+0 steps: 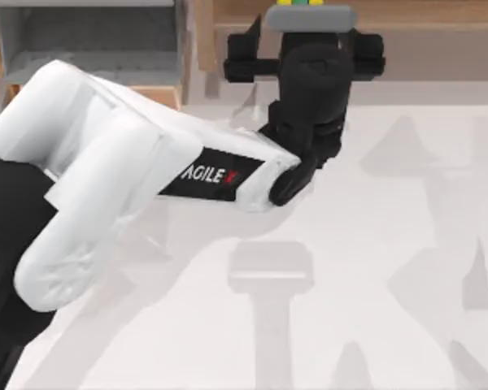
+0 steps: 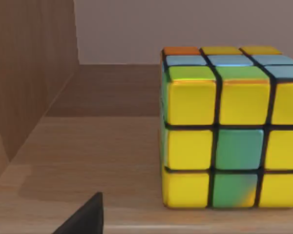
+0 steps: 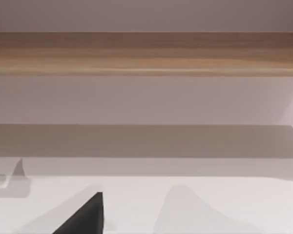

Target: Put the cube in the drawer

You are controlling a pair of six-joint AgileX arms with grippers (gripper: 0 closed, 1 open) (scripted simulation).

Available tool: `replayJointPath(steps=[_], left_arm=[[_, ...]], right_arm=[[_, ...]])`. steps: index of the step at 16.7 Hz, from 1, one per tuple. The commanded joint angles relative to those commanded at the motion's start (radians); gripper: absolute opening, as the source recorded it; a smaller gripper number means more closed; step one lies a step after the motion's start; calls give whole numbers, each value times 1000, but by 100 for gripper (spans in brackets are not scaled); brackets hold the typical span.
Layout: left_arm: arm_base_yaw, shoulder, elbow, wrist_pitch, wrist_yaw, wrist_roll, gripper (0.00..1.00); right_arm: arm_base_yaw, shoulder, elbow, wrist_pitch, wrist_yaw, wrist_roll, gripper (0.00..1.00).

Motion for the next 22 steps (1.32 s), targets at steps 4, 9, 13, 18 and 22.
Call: replayJointPath(steps=[4, 9, 13, 18, 22], left_arm=[[-1, 5, 3, 2, -2, 0, 100], [-4, 38, 28, 6, -4, -1, 100], [11, 68, 120, -38, 13, 0, 100], [70, 154, 297, -140, 70, -2, 100], [74, 164, 307, -146, 75, -3, 100]], right_arm=[[0, 0, 0, 0, 0, 0, 100], [0, 0, 0, 0, 0, 0, 100], [0, 0, 0, 0, 0, 0, 100], [0, 0, 0, 0, 0, 0, 100], [0, 0, 0, 0, 0, 0, 100]])
